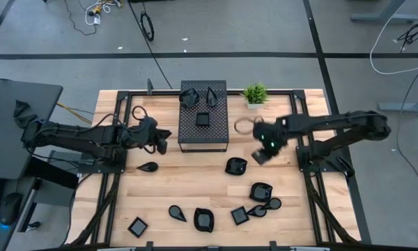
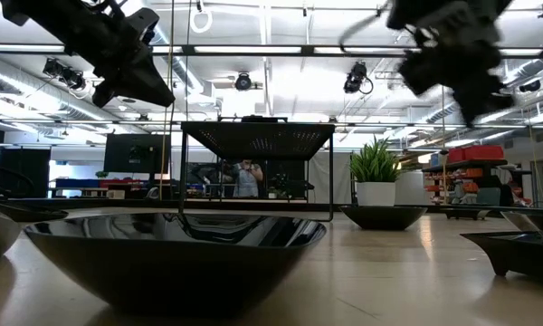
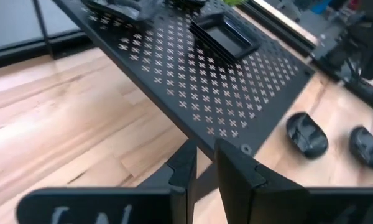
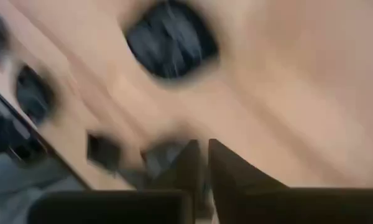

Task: Pick & Place Mini shaped plates
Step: Stack the leaf shaped plate on top of the leaf shaped plate on the shelf

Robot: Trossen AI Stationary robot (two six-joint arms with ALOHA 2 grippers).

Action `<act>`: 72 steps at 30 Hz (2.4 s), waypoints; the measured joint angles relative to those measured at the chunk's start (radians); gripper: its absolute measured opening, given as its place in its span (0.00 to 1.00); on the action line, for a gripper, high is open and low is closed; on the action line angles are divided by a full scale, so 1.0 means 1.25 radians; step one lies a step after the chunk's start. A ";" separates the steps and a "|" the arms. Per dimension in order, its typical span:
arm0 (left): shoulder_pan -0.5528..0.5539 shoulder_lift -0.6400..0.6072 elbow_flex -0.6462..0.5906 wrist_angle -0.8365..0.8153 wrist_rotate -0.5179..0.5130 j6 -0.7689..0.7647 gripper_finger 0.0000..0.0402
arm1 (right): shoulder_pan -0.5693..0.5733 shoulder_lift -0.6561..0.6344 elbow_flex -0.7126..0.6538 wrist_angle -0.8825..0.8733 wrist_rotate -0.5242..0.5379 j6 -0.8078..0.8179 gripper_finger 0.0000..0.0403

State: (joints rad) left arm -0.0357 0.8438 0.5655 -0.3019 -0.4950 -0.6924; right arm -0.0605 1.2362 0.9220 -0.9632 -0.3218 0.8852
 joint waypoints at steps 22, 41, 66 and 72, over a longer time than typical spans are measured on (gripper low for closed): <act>-0.001 0.000 0.000 0.002 0.068 0.041 0.15 | 0.317 0.002 -0.376 0.446 -0.131 0.622 0.43; -0.001 0.000 0.000 0.025 0.067 0.041 0.15 | 0.327 -0.002 -0.387 0.573 0.043 0.668 0.03; 0.000 0.171 0.366 -0.034 0.078 0.332 0.08 | 0.142 0.191 0.339 0.206 0.349 0.223 0.00; 0.000 0.269 0.477 -0.132 0.147 0.328 0.19 | 0.098 0.345 0.542 0.206 0.475 0.035 0.00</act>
State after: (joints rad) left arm -0.0357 1.1806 1.1619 -0.4673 -0.3108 -0.2821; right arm 0.0623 1.6680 1.5994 -0.7056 0.2720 0.9295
